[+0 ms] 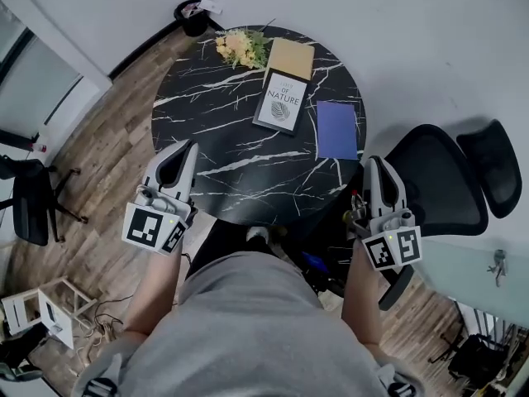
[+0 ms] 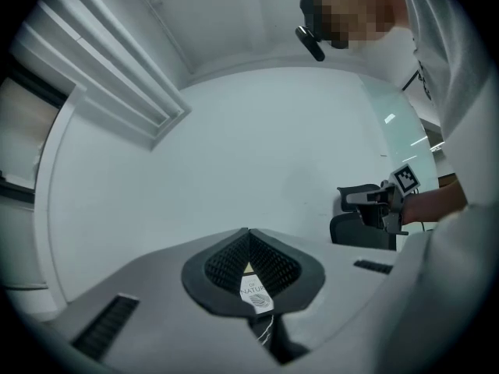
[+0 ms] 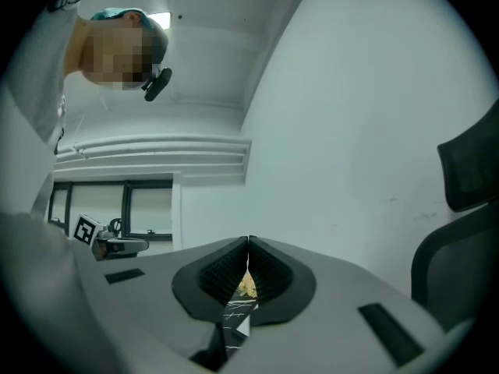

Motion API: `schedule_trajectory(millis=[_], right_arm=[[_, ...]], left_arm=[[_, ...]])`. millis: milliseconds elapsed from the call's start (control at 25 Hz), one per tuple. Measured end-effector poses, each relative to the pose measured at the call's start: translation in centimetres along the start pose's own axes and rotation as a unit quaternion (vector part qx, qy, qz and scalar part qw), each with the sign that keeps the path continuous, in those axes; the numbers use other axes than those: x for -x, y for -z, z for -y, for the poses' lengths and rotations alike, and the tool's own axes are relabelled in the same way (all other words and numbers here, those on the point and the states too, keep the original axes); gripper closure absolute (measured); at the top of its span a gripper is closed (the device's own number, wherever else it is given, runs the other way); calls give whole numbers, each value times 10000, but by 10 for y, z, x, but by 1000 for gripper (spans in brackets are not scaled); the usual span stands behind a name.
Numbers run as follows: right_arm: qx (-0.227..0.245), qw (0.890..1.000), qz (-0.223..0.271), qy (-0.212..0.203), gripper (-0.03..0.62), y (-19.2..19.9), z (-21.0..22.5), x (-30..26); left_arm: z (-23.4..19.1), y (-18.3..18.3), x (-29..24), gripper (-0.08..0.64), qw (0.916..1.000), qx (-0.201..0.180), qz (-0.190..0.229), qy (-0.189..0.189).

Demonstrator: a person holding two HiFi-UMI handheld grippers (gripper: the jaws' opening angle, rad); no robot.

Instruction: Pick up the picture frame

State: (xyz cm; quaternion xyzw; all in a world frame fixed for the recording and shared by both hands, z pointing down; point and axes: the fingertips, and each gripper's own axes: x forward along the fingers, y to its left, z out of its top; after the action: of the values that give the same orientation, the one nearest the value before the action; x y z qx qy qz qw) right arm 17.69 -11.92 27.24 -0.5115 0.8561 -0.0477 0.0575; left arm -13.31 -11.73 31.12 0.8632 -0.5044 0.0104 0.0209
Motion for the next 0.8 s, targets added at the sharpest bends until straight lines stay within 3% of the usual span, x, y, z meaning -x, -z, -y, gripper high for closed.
schedule_trajectory(millis=[800], right_arm=[[79, 9968, -55, 798, 566, 3, -11, -64]], left_arm=[[-62, 2, -84, 554, 9939, 94, -58, 1100]])
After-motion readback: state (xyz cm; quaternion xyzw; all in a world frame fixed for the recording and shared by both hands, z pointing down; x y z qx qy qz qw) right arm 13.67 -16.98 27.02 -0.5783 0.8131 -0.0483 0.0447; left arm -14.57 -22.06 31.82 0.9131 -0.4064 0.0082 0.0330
